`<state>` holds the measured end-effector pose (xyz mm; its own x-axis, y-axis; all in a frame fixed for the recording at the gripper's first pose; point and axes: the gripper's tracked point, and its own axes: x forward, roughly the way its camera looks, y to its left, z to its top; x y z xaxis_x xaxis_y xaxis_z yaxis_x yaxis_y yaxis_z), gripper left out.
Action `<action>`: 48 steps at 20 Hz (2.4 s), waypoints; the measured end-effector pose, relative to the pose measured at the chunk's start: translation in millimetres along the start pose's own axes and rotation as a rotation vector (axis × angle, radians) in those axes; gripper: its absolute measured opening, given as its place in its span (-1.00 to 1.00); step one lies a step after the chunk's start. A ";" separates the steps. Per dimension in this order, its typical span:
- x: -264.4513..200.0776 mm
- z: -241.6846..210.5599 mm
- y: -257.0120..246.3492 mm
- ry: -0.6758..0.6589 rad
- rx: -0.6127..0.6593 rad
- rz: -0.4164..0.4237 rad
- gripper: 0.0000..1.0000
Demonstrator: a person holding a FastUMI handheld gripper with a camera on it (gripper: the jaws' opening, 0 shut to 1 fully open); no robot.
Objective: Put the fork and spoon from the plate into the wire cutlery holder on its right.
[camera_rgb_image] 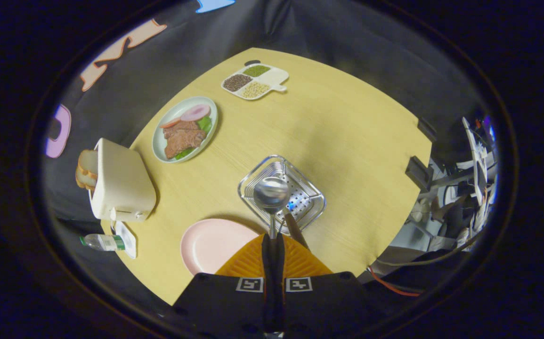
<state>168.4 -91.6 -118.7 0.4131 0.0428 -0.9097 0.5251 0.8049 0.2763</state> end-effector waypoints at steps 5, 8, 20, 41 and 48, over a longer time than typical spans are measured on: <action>16.4 1.7 0.9 0.100 -0.009 -0.008 -0.93; 16.8 6.8 4.9 0.133 0.006 0.007 -0.91; 5.5 26.3 6.5 0.091 -0.019 0.021 0.45; -86.1 13.7 6.2 -0.483 -0.364 0.135 0.95; -156.1 24.4 46.8 -0.847 -0.515 0.385 0.95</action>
<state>146.6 -75.0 43.9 0.9718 0.0816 -0.2210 -0.0476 0.9868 0.1549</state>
